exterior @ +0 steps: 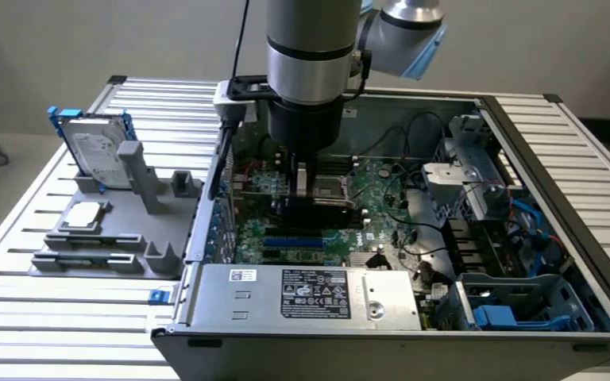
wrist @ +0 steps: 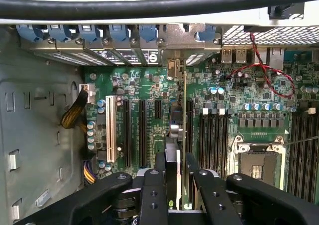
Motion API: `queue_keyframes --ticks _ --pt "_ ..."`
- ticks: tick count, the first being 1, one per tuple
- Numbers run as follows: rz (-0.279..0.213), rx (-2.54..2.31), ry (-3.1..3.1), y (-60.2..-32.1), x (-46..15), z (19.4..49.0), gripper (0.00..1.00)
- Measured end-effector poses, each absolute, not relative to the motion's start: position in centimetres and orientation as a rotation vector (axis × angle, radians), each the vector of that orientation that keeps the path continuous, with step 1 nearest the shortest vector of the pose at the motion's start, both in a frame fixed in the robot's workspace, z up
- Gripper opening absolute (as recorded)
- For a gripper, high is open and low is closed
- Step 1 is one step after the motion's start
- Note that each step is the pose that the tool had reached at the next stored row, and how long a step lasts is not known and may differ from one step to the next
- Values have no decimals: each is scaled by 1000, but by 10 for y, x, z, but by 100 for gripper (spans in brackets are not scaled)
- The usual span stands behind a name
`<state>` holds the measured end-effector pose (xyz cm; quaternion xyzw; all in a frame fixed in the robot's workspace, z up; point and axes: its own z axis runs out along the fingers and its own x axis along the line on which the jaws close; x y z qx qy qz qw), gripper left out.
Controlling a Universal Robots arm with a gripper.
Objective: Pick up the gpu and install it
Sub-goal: 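Insert the gpu into the slot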
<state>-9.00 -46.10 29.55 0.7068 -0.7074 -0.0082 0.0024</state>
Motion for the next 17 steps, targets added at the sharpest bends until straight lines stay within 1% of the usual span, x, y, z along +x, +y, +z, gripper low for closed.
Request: queue_keyframes --ticks 17 --pt "-39 2223 -2224 -465 -90 290 26"
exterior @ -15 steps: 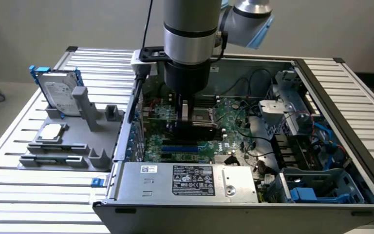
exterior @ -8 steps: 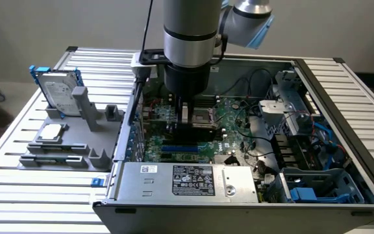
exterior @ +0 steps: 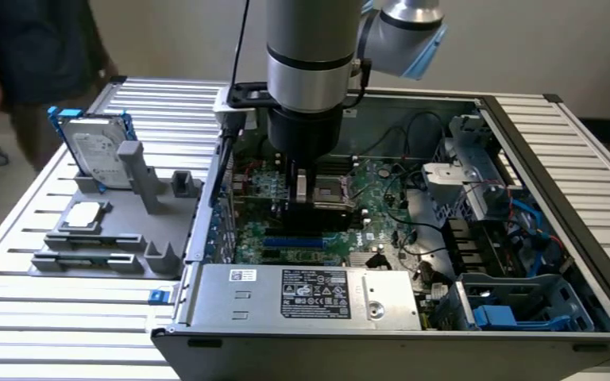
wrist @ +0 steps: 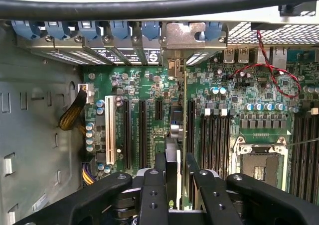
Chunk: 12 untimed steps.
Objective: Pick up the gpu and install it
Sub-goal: 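Insert the gpu into the slot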
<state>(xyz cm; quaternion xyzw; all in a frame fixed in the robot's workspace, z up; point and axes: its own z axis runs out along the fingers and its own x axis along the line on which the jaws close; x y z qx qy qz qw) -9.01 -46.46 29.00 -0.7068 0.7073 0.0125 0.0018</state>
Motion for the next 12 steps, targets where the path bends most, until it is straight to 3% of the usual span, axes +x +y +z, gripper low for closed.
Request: queue_keyframes --ticks 12 --pt "41 -2218 2219 -465 -90 281 26"
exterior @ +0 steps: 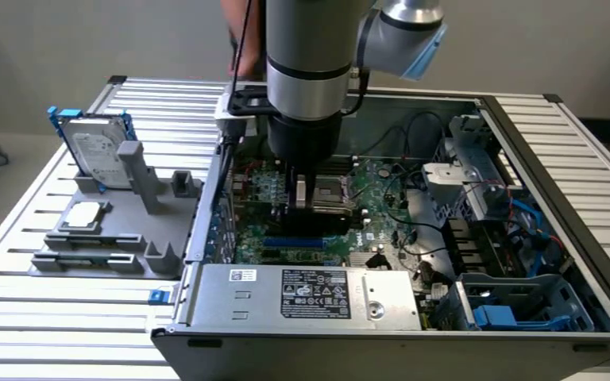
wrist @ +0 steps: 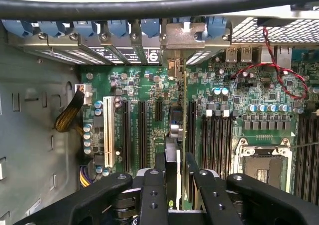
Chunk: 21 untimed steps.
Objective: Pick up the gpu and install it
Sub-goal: 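Insert the gpu into the slot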
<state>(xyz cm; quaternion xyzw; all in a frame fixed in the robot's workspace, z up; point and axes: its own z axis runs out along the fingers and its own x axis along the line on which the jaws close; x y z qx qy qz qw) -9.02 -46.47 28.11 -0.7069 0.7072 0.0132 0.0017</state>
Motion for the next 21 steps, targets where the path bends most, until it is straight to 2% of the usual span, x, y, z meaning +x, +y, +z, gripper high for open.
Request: queue_keyframes --ticks 21 --pt "51 -2229 2213 -466 -91 267 26"
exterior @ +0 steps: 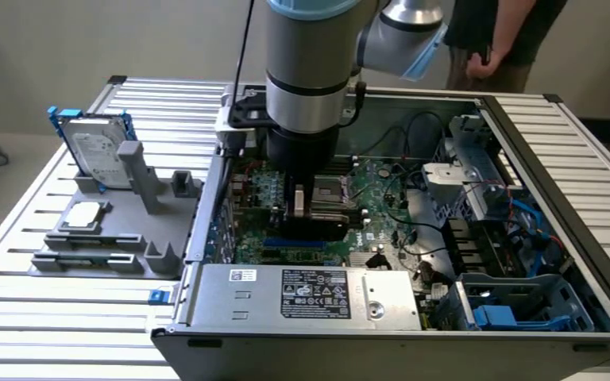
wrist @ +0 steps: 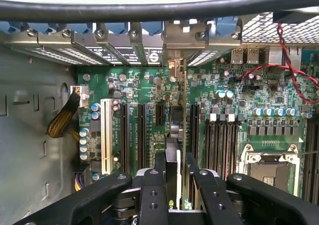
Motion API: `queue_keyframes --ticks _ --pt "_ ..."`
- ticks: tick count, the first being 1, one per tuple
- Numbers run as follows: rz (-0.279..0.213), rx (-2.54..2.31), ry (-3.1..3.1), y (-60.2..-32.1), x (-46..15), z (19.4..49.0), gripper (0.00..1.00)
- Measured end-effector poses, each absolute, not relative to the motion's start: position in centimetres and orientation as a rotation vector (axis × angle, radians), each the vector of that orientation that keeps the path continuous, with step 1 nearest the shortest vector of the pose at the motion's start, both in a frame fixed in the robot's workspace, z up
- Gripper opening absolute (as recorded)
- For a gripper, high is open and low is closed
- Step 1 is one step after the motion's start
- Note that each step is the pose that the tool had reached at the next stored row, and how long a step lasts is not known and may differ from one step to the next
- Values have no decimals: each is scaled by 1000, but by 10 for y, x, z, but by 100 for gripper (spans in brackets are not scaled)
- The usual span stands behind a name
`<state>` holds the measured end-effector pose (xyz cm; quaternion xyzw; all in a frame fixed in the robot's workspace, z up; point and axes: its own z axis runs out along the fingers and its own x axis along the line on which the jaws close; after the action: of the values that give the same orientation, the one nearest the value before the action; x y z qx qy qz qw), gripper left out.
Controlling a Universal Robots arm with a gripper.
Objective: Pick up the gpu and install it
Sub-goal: 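Insert the gpu into the slot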
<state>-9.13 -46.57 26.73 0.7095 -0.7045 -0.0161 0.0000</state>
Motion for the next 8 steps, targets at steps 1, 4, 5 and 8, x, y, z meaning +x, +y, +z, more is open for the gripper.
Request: queue_keyframes --ticks 1,4,5,8 --pt "-51 2231 -2212 -466 -91 267 26" --pt "-53 2236 -2208 -466 -91 266 26" --pt "-54 2238 -2207 -466 -92 265 26" --pt "-56 2245 -2200 -466 -93 264 26"
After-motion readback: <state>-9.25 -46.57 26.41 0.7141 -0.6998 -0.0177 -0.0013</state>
